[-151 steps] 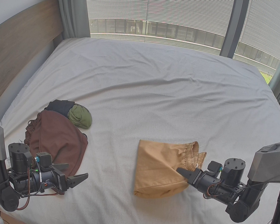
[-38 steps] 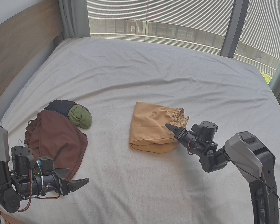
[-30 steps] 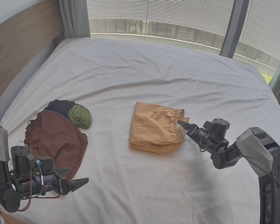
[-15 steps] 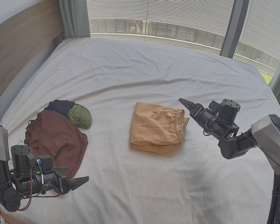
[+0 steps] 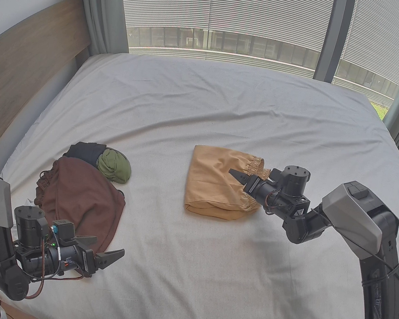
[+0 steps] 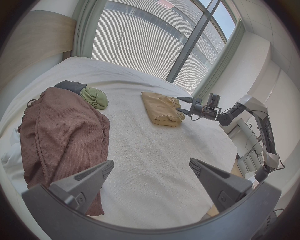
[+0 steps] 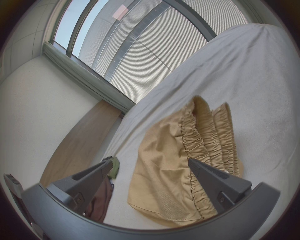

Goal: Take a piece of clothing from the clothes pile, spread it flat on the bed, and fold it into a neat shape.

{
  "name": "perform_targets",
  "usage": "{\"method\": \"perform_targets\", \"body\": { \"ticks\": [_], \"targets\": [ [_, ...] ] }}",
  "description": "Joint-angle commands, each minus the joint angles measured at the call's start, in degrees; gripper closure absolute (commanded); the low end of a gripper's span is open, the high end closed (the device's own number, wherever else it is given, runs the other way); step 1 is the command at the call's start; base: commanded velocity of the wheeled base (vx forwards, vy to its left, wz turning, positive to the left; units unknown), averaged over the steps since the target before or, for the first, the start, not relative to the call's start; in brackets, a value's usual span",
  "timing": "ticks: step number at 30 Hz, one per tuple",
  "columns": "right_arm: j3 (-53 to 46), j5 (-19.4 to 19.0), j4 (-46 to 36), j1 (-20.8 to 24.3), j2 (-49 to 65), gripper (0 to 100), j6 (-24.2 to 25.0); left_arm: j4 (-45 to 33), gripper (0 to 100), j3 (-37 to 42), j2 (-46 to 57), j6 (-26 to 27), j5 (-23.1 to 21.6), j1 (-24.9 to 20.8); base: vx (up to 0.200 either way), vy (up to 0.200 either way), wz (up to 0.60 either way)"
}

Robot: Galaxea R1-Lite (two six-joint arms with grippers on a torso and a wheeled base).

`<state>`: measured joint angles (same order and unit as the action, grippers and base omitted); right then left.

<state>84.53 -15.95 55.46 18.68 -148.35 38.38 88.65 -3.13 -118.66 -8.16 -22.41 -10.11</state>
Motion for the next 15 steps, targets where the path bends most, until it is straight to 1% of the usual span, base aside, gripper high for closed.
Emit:
{"method": "perform_targets", "body": {
  "ticks": [1, 3, 10, 11, 13, 14, 15],
  "targets": [
    [0.3, 0.5, 0.1, -0.8, -3.9, 0, -0.8, 0.0, 0, 0.1, -0.2, 0.0, 0.0, 0.1, 0.0, 0.0, 0.0],
    [0.2, 1.5, 0.4, -1.7, -4.0, 0, -1.0, 0.0, 0, 0.0, 0.1, 0.0, 0.0, 0.1, 0.0, 0.0, 0.0],
    [-2.2, 2.0, 1.4, -2.1, -2.5, 0, -0.9, 0.1, 0, -0.6, 0.7, -0.8, -0.1, -0.4, 0.0, 0.0, 0.0],
    [-4.7, 2.7, 3.1, -1.6, 1.0, 0, -0.9, 0.0, 0, -1.5, 2.8, -2.6, 0.0, -0.4, 0.0, 0.0, 0.0],
    [-8.2, 2.7, 4.2, -1.4, 5.6, 0, -1.0, 0.0, 0, -2.6, 6.6, -6.2, -0.1, -0.8, 0.0, 0.0, 0.0],
    [-8.2, 2.7, 4.2, -1.4, 5.6, 0, -1.0, 0.0, 0, -3.2, 9.6, -9.1, -0.1, -1.7, 0.0, 0.0, 0.0],
    [-12.7, 2.7, 4.4, -0.9, 13.3, 0, -1.1, 0.0, 0, -3.5, 12.9, -11.7, 0.1, -3.0, 0.0, 0.0, 0.0]
  ]
}}
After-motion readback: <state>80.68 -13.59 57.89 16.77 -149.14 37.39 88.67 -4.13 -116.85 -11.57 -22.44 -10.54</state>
